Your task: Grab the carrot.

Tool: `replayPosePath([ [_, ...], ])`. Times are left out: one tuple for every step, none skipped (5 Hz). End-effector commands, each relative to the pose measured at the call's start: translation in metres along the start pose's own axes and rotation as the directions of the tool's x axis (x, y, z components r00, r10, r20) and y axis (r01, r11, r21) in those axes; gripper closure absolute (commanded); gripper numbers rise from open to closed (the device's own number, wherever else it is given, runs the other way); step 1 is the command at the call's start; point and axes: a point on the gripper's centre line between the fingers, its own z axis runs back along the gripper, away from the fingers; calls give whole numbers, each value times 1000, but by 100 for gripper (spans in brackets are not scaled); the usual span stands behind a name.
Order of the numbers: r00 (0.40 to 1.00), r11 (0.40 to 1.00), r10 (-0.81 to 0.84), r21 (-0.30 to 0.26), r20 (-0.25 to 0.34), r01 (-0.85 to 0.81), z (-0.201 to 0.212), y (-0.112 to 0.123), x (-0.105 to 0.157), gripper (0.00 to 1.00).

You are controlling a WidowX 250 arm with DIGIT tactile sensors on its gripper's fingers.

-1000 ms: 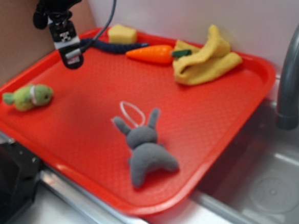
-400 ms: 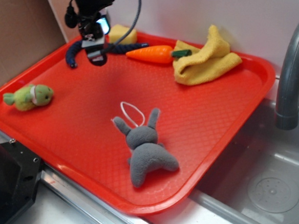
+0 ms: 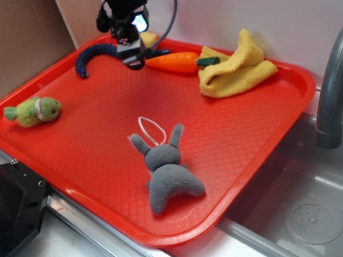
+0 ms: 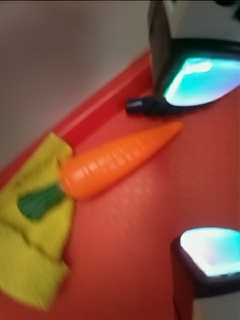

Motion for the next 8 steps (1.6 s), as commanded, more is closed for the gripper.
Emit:
replayPosePath([
  [983,988,151,-48,106,-146,-12,15,12,0],
  [988,993,110,-55,107,-104,-18,20,20,0],
  [995,999,43,-26,94,-40,-23,22,26,0],
  [995,996,-36,-78,88,43,-35,22,27,0],
  [989,986,-103,-124,103,115,-40,16,20,0],
  [989,980,-128,-143,69,136,-44,6,9,100],
  [987,981,-144,-120,68,152,-27,0,2,100],
  [999,999,-26,-35,29,27,28,-18,-17,100],
])
